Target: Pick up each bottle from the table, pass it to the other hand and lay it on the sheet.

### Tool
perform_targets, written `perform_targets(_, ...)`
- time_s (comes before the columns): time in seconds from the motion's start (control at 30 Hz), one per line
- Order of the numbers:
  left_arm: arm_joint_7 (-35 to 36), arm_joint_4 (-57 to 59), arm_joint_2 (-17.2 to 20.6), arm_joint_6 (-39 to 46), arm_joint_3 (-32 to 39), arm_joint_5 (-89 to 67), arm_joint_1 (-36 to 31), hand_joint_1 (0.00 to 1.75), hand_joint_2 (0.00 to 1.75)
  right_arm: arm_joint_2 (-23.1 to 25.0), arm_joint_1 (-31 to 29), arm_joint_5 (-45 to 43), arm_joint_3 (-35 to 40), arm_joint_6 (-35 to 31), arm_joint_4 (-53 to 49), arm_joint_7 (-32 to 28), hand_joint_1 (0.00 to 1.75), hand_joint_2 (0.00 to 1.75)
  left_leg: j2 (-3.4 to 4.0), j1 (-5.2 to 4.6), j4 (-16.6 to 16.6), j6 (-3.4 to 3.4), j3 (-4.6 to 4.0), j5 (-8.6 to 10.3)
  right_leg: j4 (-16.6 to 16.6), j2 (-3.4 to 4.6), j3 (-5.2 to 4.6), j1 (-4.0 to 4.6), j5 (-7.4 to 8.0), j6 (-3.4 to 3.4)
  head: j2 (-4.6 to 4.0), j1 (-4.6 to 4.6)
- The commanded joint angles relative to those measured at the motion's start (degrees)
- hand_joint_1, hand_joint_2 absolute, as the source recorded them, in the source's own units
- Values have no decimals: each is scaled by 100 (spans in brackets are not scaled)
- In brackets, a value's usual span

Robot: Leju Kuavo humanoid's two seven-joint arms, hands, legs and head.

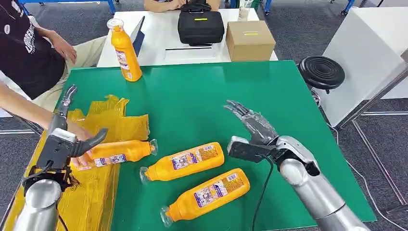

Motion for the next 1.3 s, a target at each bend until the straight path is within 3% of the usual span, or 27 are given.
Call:
perform_targets(0.03, -15, 842, -284, 17, -55, 133, -314, 0, 175, -34, -1050, -160, 1537, 257, 943, -116, 0, 175, 41, 18, 3, -38, 38, -18, -10, 14, 39, 20, -8, -22, 0, 2)
perform_targets(0.67, 43, 1067, -407, -7, -58, 168, -488, 0, 175, -188, -1162, -372, 1753, 312, 1063, -56, 0, 175, 13, 18, 8, -36, 27, -12, -6, -13, 36, 20, -12, -19, 0, 0)
perform_targets(1.3, 140, 1323, -493, -101, -177, 252, -821, 0, 175, -237, -793, -439, 1931, 195, 965, 225, 0, 175, 4, 8, 3, -19, 13, -3, -6, -10, 17, 9, -5, -10, 0, 0)
